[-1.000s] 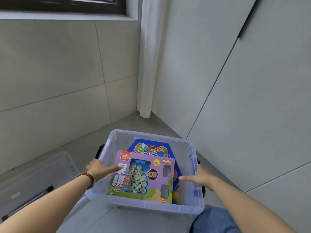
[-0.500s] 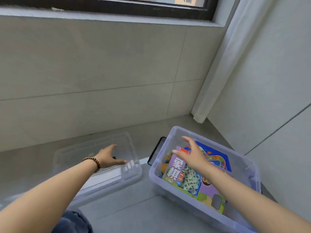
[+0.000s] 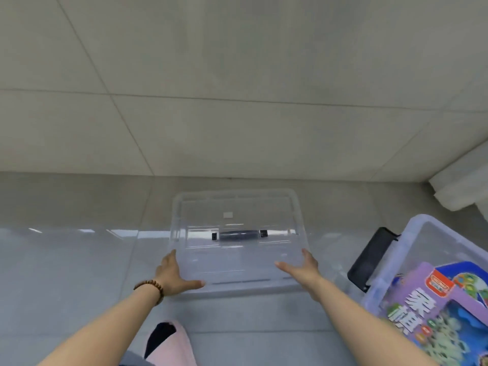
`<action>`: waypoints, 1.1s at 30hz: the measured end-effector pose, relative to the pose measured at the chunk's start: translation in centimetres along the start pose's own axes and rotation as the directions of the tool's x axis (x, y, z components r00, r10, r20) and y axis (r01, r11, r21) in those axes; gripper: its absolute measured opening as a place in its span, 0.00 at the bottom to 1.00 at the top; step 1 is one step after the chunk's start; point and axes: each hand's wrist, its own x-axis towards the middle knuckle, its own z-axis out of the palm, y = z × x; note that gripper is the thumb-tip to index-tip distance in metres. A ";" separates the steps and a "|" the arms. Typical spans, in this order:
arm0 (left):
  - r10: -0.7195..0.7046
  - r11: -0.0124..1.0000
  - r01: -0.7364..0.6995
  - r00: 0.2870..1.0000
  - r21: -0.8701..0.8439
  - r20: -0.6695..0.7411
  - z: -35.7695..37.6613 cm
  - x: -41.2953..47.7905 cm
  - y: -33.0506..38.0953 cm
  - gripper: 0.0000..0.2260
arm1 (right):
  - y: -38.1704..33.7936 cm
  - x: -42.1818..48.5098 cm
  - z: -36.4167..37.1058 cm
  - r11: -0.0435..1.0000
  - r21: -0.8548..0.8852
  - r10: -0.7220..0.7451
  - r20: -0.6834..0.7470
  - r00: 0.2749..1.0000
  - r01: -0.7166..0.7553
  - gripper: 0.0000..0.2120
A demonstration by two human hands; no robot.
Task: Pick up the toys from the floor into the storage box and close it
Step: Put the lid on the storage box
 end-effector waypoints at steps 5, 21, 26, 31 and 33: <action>-0.157 0.963 0.146 0.987 -0.228 -0.028 1.8 3.0 -1.6 0.60 | 2.6 3.1 0.1 0.994 -0.005 0.105 -0.098 0.990 -0.106 0.53; -0.090 0.819 -0.196 0.884 -0.539 -0.458 -12.7 -4.7 3.8 0.40 | -7.5 -3.3 -5.9 0.940 0.245 -0.231 -0.053 0.971 0.237 0.43; -0.031 0.759 -0.349 0.824 -0.550 -0.565 -19.0 -12.2 7.5 0.43 | -11.7 -10.2 -10.3 0.860 0.289 -0.422 -0.061 0.905 0.420 0.36; 0.056 0.743 -0.474 0.747 -0.472 -0.662 -22.4 -17.2 10.4 0.56 | -13.9 -16.9 -15.1 0.735 0.249 -0.562 -0.295 0.773 0.630 0.22; 0.147 0.763 -0.499 0.753 -0.411 -0.641 -22.4 -18.5 12.5 0.59 | -13.6 -19.4 -17.5 0.701 0.217 -0.572 -0.397 0.717 0.679 0.15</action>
